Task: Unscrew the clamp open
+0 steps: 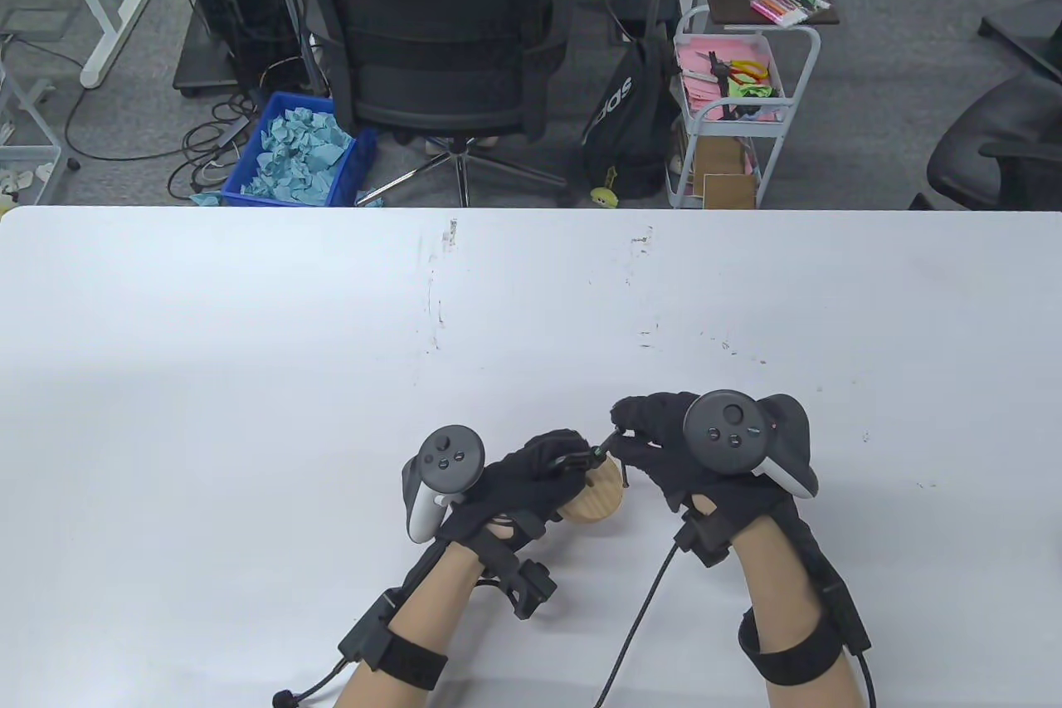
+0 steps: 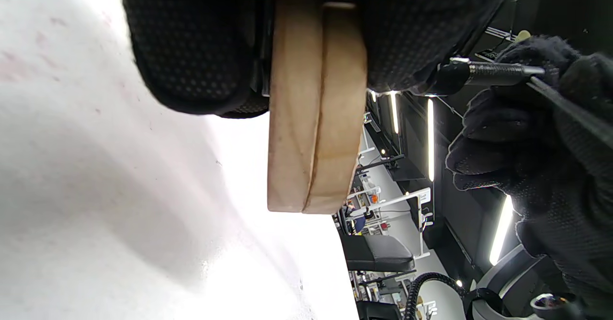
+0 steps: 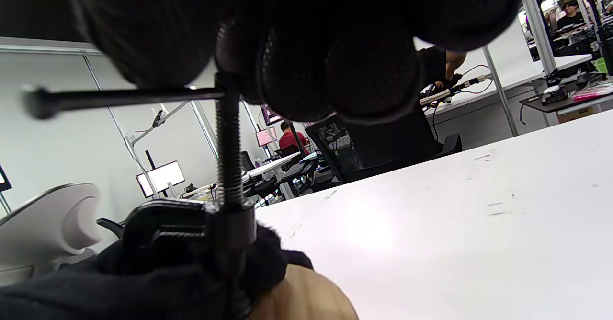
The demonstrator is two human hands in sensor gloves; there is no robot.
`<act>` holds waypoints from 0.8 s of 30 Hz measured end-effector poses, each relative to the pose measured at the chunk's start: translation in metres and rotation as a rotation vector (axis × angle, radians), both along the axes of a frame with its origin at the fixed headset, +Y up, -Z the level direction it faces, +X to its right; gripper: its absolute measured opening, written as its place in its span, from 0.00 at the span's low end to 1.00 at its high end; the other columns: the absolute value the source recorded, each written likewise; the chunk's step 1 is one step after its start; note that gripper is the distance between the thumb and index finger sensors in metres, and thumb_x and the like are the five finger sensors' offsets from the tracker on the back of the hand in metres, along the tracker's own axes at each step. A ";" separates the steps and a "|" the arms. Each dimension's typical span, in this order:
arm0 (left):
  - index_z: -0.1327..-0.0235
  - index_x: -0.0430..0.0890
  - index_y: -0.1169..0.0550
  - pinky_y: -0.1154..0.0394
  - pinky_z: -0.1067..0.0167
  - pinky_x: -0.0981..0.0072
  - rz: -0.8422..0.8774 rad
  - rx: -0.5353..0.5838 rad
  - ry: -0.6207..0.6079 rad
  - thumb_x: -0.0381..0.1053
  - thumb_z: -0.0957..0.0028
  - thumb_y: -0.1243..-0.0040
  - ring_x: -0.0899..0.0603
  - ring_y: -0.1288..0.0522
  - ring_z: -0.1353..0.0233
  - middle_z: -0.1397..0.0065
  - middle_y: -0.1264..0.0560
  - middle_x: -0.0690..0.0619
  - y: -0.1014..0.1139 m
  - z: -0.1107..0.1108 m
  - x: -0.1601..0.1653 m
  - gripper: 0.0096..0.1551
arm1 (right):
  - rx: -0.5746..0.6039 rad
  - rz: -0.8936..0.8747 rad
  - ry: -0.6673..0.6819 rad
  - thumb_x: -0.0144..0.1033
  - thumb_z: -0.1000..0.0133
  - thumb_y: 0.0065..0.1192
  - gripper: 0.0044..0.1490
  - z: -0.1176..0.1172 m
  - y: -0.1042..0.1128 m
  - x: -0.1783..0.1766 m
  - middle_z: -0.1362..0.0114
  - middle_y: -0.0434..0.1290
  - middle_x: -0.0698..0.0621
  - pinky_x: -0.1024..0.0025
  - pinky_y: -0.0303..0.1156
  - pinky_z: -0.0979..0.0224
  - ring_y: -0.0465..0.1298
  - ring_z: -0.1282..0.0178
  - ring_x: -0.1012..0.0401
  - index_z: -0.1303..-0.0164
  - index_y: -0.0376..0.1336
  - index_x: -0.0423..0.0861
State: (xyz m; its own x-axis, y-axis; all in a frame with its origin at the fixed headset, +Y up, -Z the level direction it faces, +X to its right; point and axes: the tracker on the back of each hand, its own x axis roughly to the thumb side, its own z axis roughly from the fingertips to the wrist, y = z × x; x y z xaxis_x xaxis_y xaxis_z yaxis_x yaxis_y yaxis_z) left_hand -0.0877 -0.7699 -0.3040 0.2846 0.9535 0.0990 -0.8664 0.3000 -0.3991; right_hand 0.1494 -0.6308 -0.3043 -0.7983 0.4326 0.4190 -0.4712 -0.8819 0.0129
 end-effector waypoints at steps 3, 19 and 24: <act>0.37 0.56 0.22 0.14 0.44 0.72 0.009 -0.006 -0.008 0.51 0.45 0.33 0.44 0.14 0.40 0.21 0.33 0.47 0.000 0.000 0.001 0.22 | 0.015 0.000 0.020 0.43 0.53 0.68 0.29 0.000 -0.001 -0.003 0.43 0.76 0.51 0.50 0.71 0.40 0.80 0.48 0.52 0.40 0.69 0.50; 0.37 0.56 0.22 0.14 0.44 0.73 0.021 -0.016 0.015 0.52 0.45 0.34 0.44 0.14 0.40 0.21 0.33 0.47 0.001 -0.002 -0.004 0.22 | 0.087 -0.059 0.015 0.40 0.53 0.68 0.32 0.002 0.001 -0.002 0.32 0.70 0.51 0.45 0.65 0.31 0.75 0.36 0.48 0.35 0.66 0.53; 0.37 0.56 0.23 0.14 0.44 0.73 0.050 -0.030 0.075 0.52 0.44 0.34 0.45 0.14 0.40 0.21 0.33 0.47 0.004 -0.006 -0.018 0.22 | 0.101 -0.131 -0.006 0.48 0.52 0.66 0.29 0.004 0.007 0.007 0.39 0.74 0.51 0.48 0.69 0.38 0.78 0.45 0.50 0.42 0.70 0.51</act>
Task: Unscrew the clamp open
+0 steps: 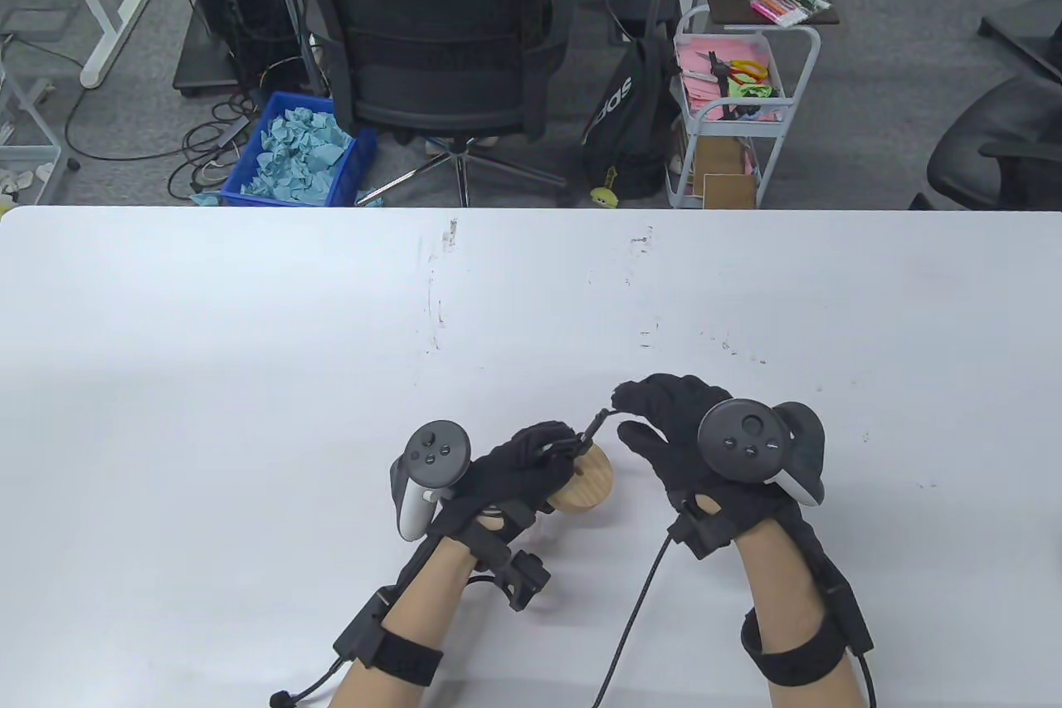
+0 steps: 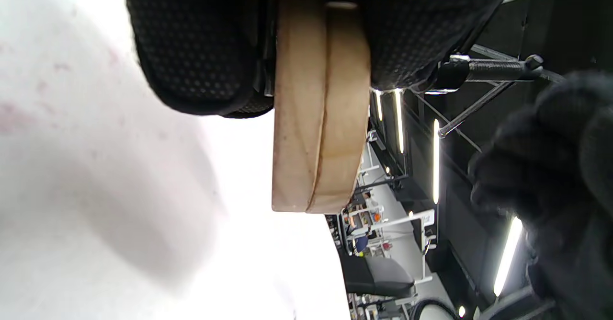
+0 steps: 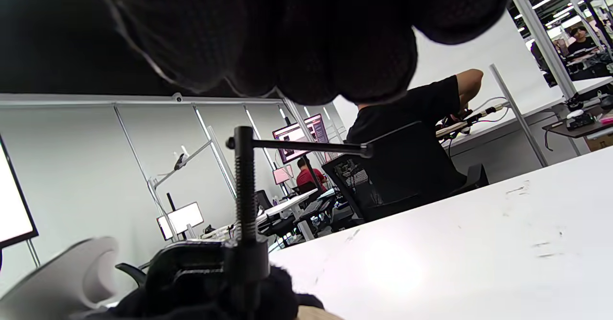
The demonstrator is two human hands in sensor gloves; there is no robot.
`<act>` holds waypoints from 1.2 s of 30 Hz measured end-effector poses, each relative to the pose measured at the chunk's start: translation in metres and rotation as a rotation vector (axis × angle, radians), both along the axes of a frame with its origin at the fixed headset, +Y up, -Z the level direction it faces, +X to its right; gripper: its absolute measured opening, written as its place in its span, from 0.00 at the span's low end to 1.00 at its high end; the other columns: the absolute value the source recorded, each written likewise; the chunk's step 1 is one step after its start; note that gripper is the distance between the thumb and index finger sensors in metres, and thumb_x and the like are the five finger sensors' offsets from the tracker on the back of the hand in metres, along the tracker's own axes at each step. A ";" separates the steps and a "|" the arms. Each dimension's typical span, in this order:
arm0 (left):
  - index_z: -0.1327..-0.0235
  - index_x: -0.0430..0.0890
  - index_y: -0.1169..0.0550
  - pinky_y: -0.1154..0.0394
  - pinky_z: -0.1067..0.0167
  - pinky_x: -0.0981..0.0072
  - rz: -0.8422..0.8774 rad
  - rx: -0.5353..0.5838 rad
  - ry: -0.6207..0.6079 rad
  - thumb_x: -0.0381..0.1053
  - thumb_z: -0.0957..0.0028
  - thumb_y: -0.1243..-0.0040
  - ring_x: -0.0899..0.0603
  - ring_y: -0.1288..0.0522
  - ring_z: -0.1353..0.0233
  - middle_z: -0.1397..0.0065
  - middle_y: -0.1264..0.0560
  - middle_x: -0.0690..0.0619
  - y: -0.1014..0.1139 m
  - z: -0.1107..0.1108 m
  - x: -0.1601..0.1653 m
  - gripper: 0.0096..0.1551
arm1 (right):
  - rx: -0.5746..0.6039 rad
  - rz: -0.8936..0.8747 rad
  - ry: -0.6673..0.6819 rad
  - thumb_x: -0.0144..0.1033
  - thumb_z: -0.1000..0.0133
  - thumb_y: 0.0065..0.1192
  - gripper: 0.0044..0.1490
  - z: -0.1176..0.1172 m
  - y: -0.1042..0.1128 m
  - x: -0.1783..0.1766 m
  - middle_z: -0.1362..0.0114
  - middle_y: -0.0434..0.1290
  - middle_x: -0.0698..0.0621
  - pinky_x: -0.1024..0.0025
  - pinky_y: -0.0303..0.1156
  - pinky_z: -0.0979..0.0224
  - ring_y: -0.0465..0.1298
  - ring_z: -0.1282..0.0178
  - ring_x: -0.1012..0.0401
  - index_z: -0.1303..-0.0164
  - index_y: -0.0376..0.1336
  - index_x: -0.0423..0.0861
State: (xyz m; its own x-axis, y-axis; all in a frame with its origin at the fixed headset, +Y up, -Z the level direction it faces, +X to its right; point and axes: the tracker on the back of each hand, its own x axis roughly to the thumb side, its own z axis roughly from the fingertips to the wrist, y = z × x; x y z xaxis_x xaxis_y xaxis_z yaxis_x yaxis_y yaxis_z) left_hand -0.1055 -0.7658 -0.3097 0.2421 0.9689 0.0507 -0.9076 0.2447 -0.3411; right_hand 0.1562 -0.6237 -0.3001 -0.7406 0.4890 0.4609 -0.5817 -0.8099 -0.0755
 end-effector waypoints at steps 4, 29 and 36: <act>0.36 0.56 0.23 0.14 0.44 0.74 0.060 0.007 0.052 0.52 0.44 0.35 0.45 0.14 0.40 0.21 0.33 0.47 0.006 -0.001 -0.015 0.22 | -0.149 0.020 -0.034 0.53 0.52 0.64 0.29 -0.013 -0.014 0.008 0.44 0.77 0.51 0.52 0.72 0.44 0.81 0.52 0.52 0.45 0.72 0.50; 0.38 0.58 0.22 0.14 0.43 0.73 0.166 0.042 -0.036 0.52 0.45 0.33 0.45 0.15 0.39 0.21 0.32 0.52 0.006 0.001 -0.012 0.22 | -0.787 -0.359 0.116 0.55 0.52 0.61 0.42 -0.045 -0.121 -0.026 0.39 0.72 0.48 0.61 0.77 0.53 0.84 0.61 0.59 0.30 0.60 0.47; 0.37 0.58 0.23 0.15 0.41 0.73 0.135 0.062 0.002 0.52 0.45 0.33 0.45 0.16 0.37 0.23 0.29 0.52 0.011 0.000 -0.021 0.22 | -0.745 -0.354 0.079 0.54 0.52 0.63 0.41 -0.048 -0.110 -0.014 0.40 0.71 0.48 0.58 0.76 0.50 0.83 0.60 0.58 0.31 0.61 0.47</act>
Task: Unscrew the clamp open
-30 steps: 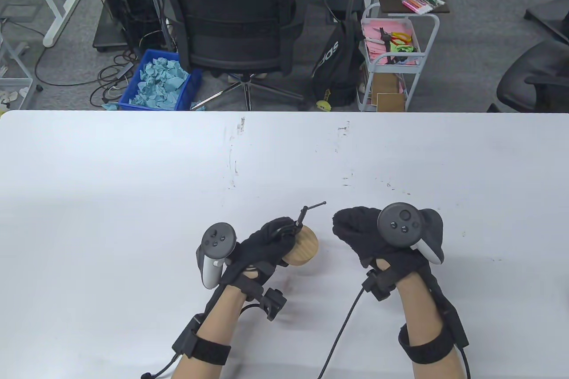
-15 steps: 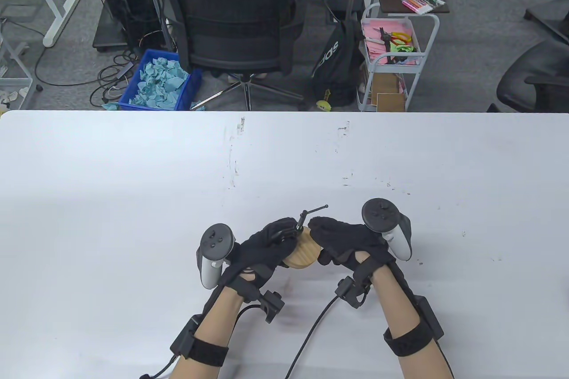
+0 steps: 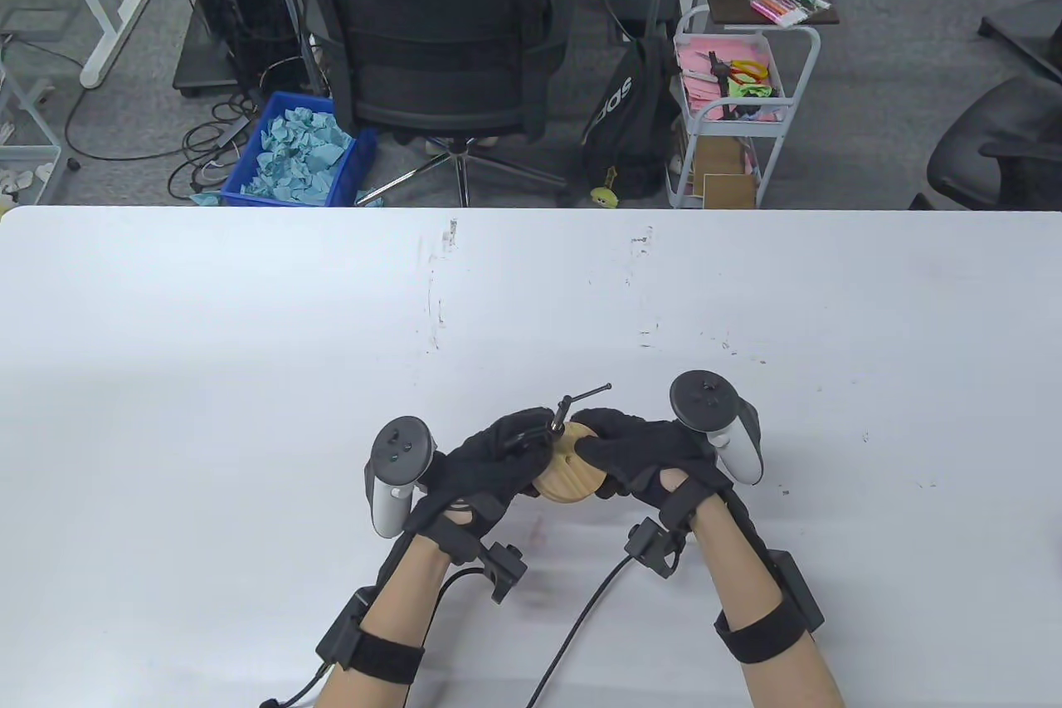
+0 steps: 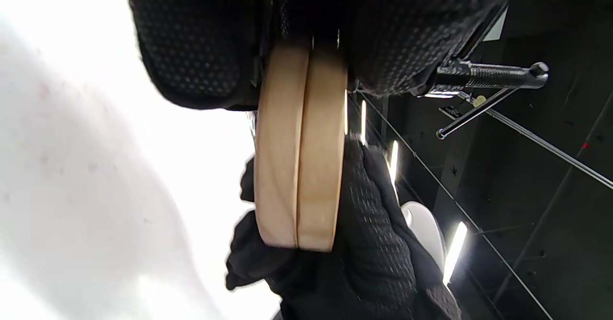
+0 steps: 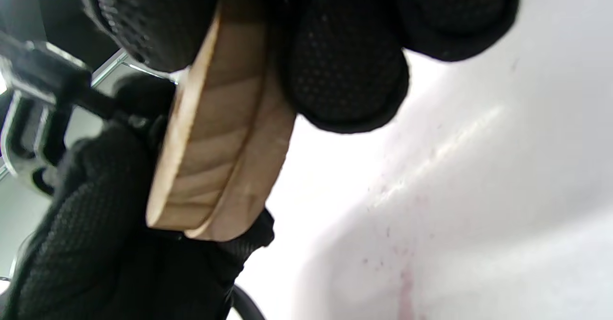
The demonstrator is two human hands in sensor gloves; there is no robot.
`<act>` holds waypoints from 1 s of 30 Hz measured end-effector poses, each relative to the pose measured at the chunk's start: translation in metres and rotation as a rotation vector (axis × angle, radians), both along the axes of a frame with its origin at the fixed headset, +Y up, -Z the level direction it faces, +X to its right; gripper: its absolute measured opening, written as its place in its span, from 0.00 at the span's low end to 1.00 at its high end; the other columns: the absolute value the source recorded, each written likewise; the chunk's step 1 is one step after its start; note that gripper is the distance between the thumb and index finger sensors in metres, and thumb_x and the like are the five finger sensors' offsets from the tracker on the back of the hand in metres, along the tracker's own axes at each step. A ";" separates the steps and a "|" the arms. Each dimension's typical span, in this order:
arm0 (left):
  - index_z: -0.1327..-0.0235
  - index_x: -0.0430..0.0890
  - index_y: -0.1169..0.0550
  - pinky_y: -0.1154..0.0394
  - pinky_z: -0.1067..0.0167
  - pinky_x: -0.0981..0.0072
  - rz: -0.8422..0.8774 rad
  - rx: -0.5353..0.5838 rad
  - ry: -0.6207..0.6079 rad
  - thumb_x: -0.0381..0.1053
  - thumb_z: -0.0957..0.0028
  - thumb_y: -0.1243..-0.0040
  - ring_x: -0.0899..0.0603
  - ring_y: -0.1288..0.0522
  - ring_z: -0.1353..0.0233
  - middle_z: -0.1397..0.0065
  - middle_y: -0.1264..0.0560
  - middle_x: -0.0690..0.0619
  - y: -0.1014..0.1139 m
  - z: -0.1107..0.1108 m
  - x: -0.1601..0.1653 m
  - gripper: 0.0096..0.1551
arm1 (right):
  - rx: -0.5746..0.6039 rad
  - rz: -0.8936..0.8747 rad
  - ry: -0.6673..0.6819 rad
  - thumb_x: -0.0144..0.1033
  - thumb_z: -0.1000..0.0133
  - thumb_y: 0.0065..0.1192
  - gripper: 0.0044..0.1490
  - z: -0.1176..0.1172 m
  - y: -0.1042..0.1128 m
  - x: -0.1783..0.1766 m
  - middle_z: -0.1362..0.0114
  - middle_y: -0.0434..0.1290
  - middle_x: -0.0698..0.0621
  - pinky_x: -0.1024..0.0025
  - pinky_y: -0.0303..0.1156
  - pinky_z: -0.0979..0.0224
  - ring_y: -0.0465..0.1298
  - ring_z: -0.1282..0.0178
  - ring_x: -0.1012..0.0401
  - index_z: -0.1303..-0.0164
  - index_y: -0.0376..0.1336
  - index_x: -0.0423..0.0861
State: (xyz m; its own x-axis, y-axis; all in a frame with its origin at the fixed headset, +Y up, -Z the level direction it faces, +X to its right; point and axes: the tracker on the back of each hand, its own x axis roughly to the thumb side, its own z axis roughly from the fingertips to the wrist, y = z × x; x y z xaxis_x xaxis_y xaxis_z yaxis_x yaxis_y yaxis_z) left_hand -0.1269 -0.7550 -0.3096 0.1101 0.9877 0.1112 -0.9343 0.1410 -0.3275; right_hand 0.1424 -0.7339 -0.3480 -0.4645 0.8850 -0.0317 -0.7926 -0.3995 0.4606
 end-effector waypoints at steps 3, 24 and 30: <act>0.36 0.58 0.23 0.15 0.40 0.73 0.035 -0.006 0.051 0.52 0.44 0.34 0.45 0.16 0.36 0.23 0.29 0.52 0.003 0.000 -0.012 0.22 | 0.048 0.045 -0.066 0.52 0.53 0.65 0.40 -0.001 0.008 0.010 0.41 0.73 0.48 0.57 0.76 0.50 0.83 0.60 0.57 0.32 0.62 0.46; 0.37 0.57 0.23 0.15 0.41 0.72 0.066 -0.020 0.100 0.52 0.45 0.34 0.44 0.16 0.37 0.24 0.29 0.50 0.005 -0.001 -0.026 0.22 | 0.064 0.436 -0.115 0.45 0.53 0.65 0.37 0.002 -0.020 -0.011 0.40 0.75 0.44 0.57 0.77 0.52 0.85 0.59 0.54 0.35 0.65 0.43; 0.37 0.57 0.23 0.15 0.41 0.72 0.058 -0.027 0.096 0.52 0.44 0.34 0.44 0.16 0.37 0.24 0.28 0.50 0.005 0.000 -0.025 0.22 | 0.093 0.469 -0.130 0.45 0.53 0.65 0.36 0.003 -0.019 -0.011 0.36 0.72 0.42 0.57 0.77 0.52 0.85 0.59 0.54 0.34 0.65 0.44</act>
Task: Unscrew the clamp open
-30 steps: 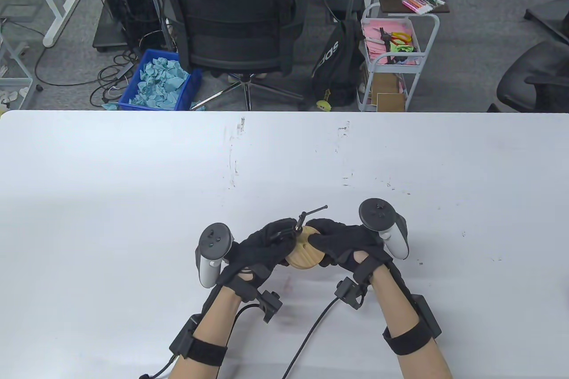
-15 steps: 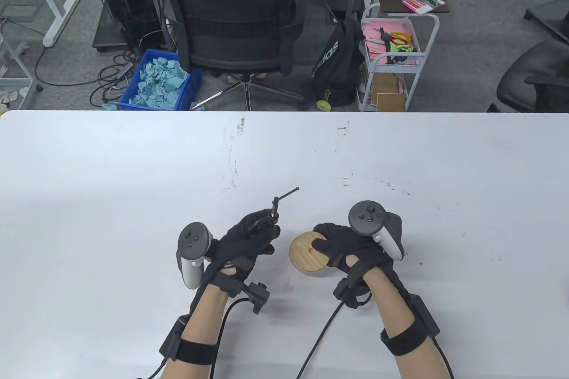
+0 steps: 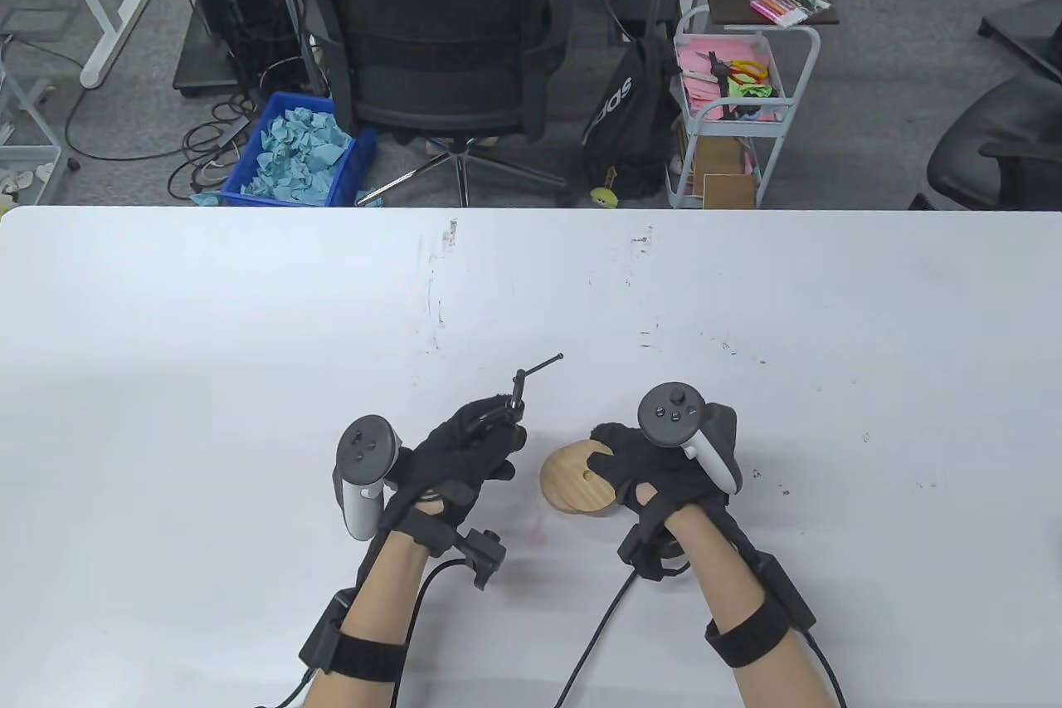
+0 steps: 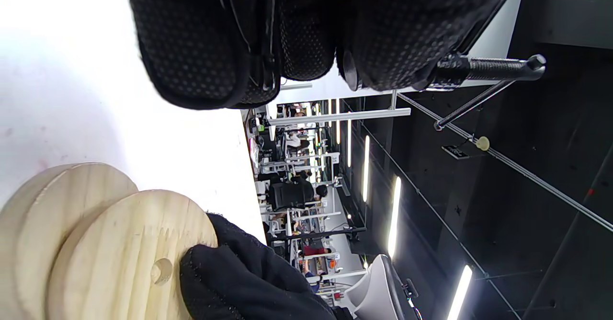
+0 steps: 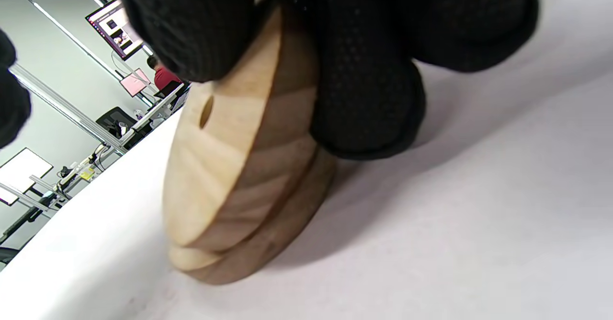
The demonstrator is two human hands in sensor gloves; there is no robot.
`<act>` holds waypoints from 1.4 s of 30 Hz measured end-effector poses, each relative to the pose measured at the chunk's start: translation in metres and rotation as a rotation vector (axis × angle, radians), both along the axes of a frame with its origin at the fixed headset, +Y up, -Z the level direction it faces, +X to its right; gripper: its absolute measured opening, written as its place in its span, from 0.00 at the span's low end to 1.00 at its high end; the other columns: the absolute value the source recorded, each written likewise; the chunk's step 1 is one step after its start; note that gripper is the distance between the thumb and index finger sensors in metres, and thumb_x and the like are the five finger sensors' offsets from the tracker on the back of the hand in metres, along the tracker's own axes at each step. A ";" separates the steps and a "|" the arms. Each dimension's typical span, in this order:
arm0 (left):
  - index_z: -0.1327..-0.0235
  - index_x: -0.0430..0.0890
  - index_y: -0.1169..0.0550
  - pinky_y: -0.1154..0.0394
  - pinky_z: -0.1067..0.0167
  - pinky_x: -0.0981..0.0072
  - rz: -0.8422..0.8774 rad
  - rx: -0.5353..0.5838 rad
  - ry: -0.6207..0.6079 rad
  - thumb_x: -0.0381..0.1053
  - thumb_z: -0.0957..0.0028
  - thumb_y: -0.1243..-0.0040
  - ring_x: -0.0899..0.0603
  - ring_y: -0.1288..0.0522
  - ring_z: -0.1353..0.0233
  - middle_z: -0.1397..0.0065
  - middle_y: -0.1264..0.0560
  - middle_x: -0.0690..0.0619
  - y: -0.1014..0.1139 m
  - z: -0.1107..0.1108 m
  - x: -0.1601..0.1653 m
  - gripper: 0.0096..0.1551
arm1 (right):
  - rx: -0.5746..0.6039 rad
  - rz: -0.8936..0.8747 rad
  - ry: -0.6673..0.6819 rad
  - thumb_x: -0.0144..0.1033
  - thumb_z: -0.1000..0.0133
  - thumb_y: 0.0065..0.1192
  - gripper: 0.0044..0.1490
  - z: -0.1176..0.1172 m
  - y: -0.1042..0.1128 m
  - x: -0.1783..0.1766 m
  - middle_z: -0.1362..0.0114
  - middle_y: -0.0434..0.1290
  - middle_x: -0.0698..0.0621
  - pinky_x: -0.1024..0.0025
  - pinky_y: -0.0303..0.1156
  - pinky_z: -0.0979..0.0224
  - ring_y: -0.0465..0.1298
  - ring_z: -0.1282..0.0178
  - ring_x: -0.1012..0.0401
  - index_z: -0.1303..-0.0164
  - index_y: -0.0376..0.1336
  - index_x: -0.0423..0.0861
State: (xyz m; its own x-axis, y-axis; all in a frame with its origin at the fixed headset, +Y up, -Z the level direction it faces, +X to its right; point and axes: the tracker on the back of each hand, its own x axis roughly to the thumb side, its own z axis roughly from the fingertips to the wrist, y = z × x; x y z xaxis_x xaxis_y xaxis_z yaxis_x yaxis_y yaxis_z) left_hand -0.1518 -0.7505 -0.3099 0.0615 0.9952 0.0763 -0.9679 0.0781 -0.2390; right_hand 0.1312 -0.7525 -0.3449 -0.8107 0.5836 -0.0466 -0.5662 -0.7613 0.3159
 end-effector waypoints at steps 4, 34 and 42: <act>0.36 0.57 0.23 0.15 0.41 0.72 0.003 -0.001 -0.001 0.52 0.44 0.35 0.44 0.16 0.37 0.24 0.28 0.50 0.000 0.000 0.000 0.22 | 0.003 -0.008 0.005 0.45 0.53 0.65 0.36 0.000 0.000 0.000 0.36 0.72 0.43 0.57 0.77 0.51 0.85 0.59 0.54 0.34 0.65 0.45; 0.32 0.50 0.29 0.14 0.43 0.71 -0.042 -0.061 -0.025 0.51 0.42 0.38 0.42 0.15 0.39 0.23 0.33 0.44 -0.007 -0.001 0.004 0.26 | 0.024 0.317 -0.192 0.51 0.55 0.69 0.43 -0.019 0.003 0.075 0.33 0.68 0.48 0.53 0.70 0.42 0.78 0.50 0.52 0.30 0.61 0.49; 0.37 0.53 0.29 0.13 0.44 0.73 -0.066 -0.074 0.006 0.51 0.43 0.38 0.44 0.14 0.41 0.24 0.33 0.43 -0.007 -0.002 0.000 0.22 | 0.081 0.459 -0.168 0.51 0.56 0.69 0.42 -0.017 0.000 0.067 0.29 0.65 0.49 0.51 0.68 0.37 0.76 0.43 0.50 0.31 0.62 0.51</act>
